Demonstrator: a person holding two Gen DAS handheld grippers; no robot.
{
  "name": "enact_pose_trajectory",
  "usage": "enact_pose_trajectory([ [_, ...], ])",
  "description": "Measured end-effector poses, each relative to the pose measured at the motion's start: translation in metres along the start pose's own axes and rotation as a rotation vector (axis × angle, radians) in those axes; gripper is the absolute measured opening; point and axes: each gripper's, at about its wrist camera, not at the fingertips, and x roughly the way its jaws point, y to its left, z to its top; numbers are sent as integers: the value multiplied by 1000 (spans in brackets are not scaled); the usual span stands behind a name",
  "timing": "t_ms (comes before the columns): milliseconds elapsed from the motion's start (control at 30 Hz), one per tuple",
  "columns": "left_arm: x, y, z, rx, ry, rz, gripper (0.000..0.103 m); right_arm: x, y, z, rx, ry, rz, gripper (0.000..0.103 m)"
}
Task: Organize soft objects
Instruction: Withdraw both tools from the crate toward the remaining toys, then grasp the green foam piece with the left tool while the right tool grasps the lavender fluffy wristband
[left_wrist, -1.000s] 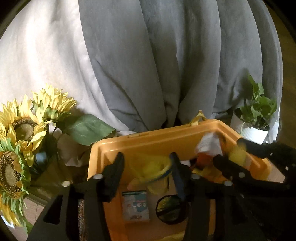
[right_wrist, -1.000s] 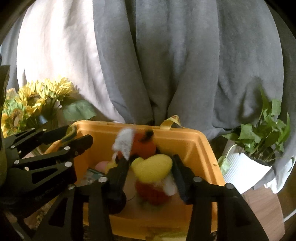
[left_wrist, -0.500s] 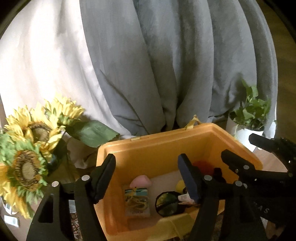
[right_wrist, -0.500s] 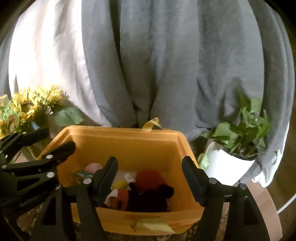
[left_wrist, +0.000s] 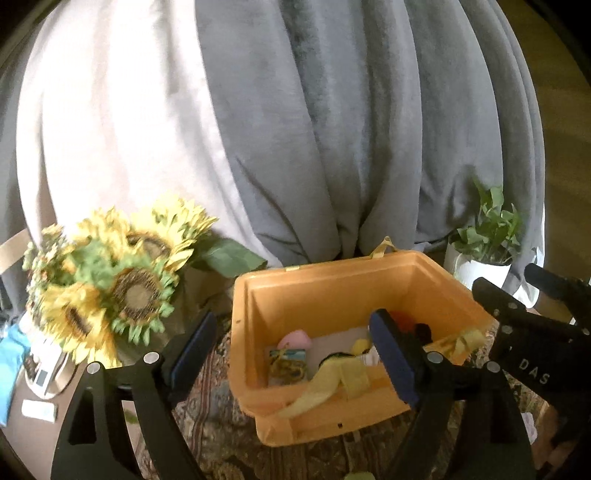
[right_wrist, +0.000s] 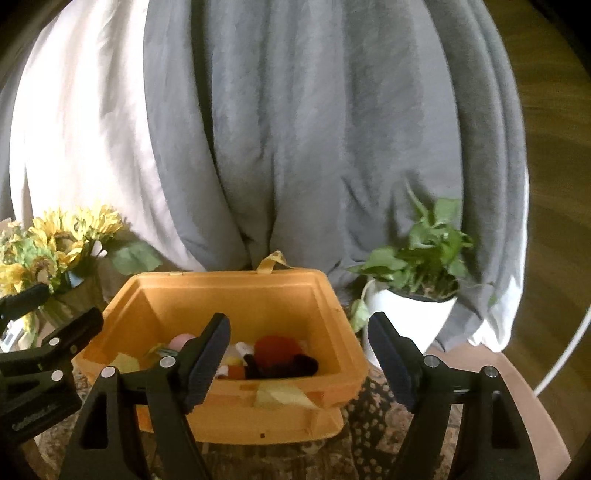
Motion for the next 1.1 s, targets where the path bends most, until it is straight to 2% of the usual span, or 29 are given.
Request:
enact_pose_trajectory([
  [133, -15, -2, -9, -3, 7, 15, 86, -17, -2, -6, 10, -11, -25, 78],
  [267, -28, -4, -22, -14, 21, 24, 87, -31, -8, -15, 34, -10, -52, 84],
  [433, -42, -11, -43, 6, 46, 28, 87, -45, -21, -30, 80, 2, -81, 84],
  [800, -51, -30, -87, 51, 116, -34, 87, -71, -43, -78, 157, 66, -123, 84],
  [1100, -41, -40, -112, 123, 170, -72, 87, -73, -52, -112, 208, 130, -163, 84],
])
